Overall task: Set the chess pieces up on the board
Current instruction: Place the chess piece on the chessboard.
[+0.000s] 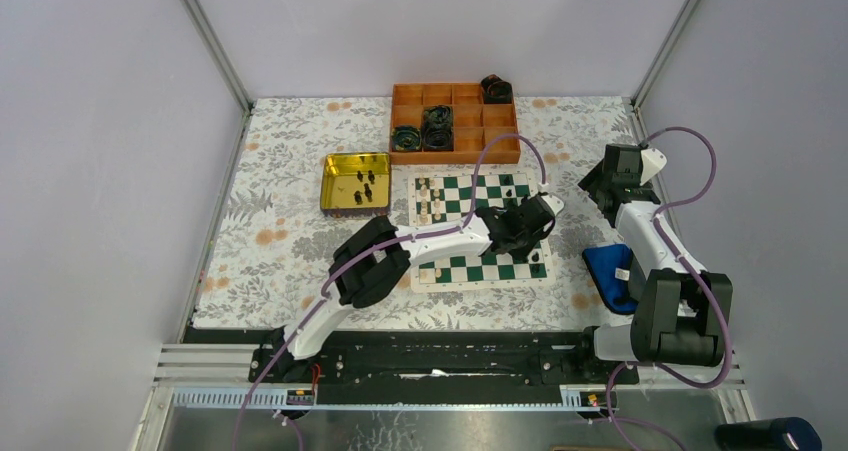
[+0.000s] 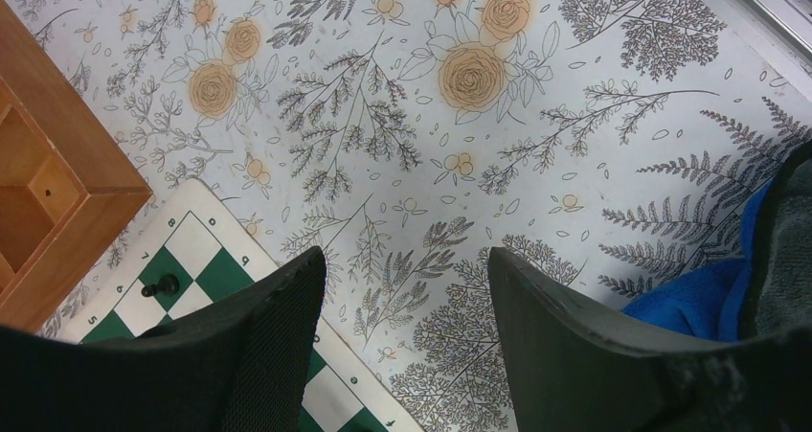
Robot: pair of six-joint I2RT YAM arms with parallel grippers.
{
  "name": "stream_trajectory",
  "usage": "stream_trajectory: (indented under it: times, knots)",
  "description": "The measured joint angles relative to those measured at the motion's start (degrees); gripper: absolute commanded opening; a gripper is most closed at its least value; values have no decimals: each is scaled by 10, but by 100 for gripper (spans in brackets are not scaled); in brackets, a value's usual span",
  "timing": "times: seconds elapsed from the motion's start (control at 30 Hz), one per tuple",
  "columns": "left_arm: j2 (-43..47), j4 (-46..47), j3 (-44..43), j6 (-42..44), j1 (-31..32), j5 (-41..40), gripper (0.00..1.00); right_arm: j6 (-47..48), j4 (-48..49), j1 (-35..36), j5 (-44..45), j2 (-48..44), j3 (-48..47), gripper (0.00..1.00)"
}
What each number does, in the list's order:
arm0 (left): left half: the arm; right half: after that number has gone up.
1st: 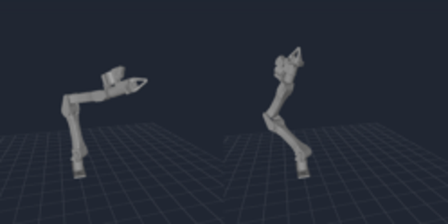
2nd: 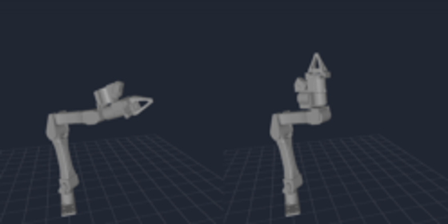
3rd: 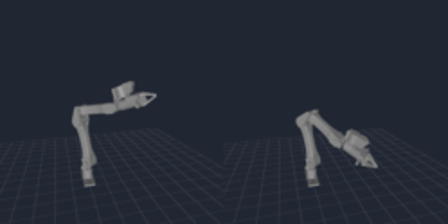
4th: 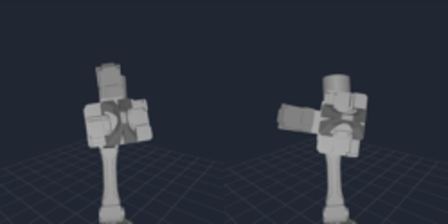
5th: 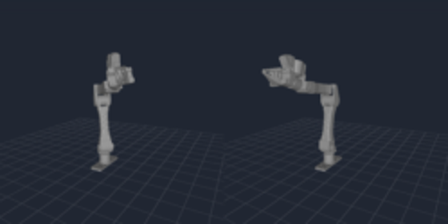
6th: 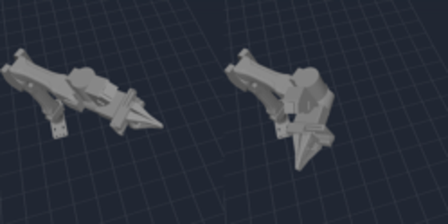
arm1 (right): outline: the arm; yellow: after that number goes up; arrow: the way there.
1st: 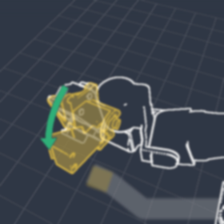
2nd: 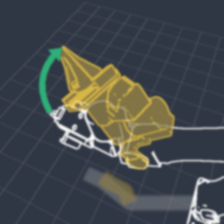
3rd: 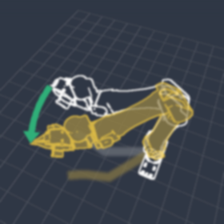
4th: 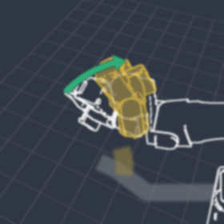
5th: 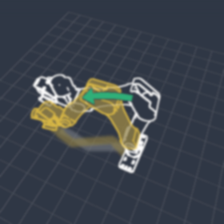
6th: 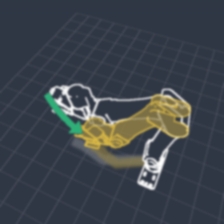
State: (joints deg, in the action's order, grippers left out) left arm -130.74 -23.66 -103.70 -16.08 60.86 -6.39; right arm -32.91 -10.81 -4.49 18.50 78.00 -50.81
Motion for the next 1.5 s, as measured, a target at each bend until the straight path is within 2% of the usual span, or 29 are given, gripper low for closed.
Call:
stream_trajectory:
  times: [0.53,0.73,0.97,1.5]
  knots:
    - [-21,1,-14,-8,0,1,4,0,1,-4,-1,7,0,70]
    - [-21,0,-14,-12,0,1,17,0,8,-5,-2,7,0,70]
    - [-21,0,-14,-19,0,0,24,0,9,-5,-2,7,0,70]
    - [-21,0,-13,-24,0,-7,25,0,9,-5,-10,7,0,70]
